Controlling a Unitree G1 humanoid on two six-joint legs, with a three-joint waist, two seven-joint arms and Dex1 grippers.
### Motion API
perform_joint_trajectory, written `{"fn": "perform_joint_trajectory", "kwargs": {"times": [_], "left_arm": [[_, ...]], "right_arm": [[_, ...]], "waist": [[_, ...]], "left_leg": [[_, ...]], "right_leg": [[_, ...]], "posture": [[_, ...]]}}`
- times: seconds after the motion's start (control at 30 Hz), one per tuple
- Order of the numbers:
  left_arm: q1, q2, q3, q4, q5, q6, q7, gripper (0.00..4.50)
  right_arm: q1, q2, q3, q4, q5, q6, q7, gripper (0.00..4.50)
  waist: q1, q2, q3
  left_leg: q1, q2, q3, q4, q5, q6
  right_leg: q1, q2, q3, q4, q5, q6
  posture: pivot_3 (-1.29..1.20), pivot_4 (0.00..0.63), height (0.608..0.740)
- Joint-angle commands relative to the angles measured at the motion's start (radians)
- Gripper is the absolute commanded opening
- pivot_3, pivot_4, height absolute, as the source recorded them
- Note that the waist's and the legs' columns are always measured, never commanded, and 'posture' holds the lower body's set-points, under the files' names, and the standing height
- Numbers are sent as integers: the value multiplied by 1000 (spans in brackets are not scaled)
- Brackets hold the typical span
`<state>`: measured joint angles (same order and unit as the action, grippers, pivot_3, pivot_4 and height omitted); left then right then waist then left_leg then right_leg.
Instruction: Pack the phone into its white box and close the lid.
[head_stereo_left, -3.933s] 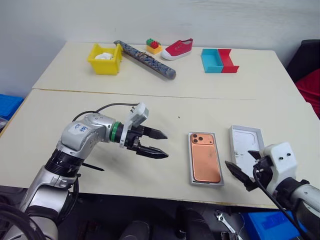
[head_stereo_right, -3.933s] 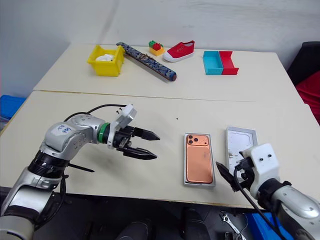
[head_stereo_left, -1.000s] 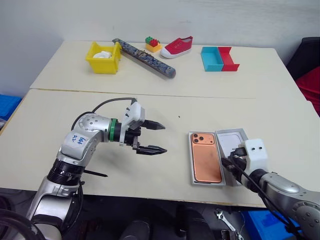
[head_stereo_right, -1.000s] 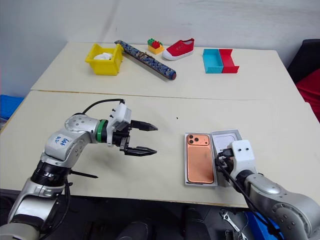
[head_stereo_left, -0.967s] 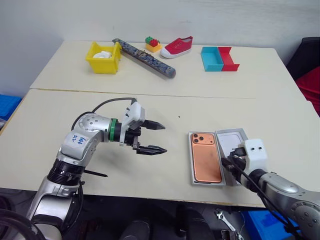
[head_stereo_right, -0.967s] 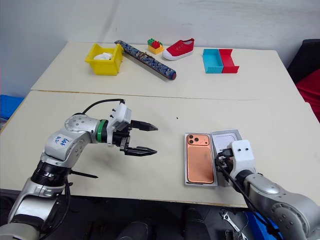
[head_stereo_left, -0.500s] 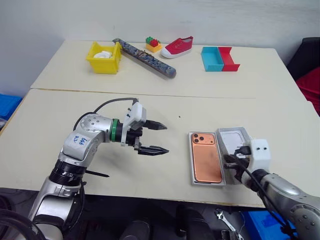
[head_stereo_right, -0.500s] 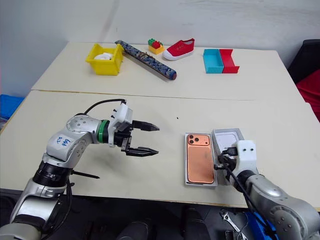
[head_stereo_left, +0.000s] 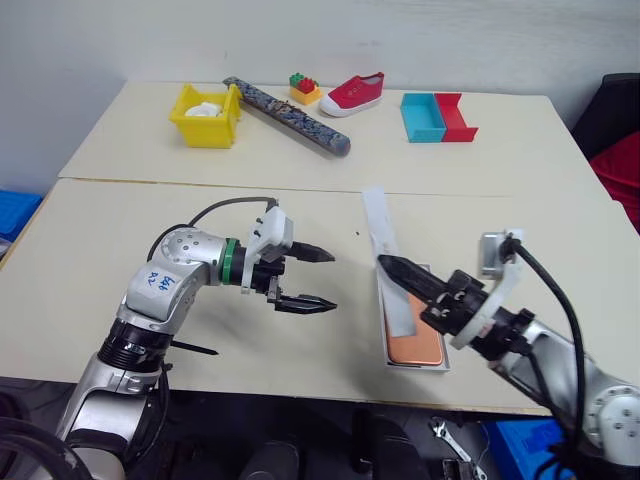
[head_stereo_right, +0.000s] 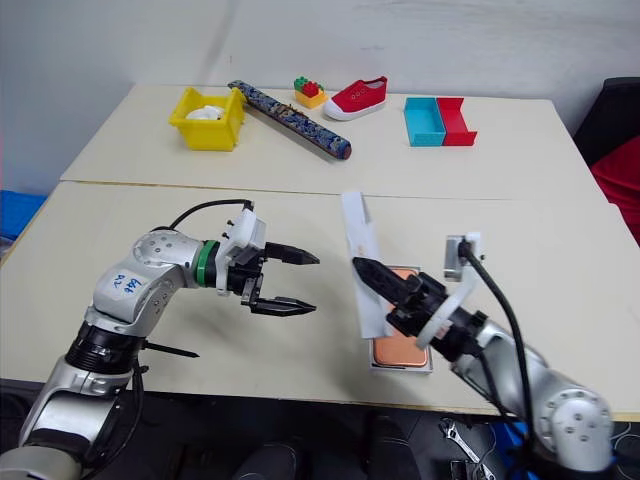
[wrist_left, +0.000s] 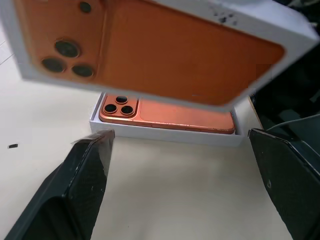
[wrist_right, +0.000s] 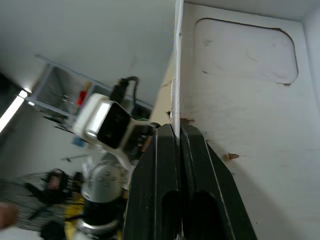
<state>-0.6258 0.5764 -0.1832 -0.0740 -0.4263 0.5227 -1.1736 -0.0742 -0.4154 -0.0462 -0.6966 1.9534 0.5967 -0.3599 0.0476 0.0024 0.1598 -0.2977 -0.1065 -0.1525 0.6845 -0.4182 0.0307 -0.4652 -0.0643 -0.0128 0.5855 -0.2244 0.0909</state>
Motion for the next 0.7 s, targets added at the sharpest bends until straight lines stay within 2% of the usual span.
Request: {"fn": "perform_joint_trajectory", "kwargs": {"times": [0.03,0.1,0.17,0.27,0.37,0.7], "left_arm": [[5,25,16,-48,-1,1,0,4500],[11,37,18,-54,0,3,5,4500],[17,46,20,-60,1,8,15,4500],[28,48,26,-69,-4,15,26,4500],[51,38,0,-57,23,-32,24,3917],[-15,-107,-109,112,158,-198,39,746]], "right_arm": [[8,91,16,38,19,-16,2,46],[8,180,0,87,19,-11,4,46],[10,219,-23,148,19,29,23,46],[28,169,-35,216,19,104,55,46],[68,160,-49,251,19,130,77,0],[155,85,-73,197,19,138,112,0]], "waist": [[-1,0,0],[-1,0,0],[-1,1,0],[-1,1,0],[-2,1,0],[4,2,0]], "left_leg": [[0,0,0,0,0,0],[0,0,0,0,0,0],[0,0,0,0,0,0],[0,-1,0,0,0,0],[0,0,0,0,0,0],[0,-1,1,0,0,1]], "right_leg": [[0,0,0,0,0,0],[0,0,0,0,0,0],[-1,1,0,1,0,0],[-1,1,0,1,0,0],[-1,1,0,1,0,0],[0,0,0,1,0,0]], "posture": [[0,150,740],[0,150,740],[0,150,740],[0,150,740],[0,150,740],[0,150,740]]}}
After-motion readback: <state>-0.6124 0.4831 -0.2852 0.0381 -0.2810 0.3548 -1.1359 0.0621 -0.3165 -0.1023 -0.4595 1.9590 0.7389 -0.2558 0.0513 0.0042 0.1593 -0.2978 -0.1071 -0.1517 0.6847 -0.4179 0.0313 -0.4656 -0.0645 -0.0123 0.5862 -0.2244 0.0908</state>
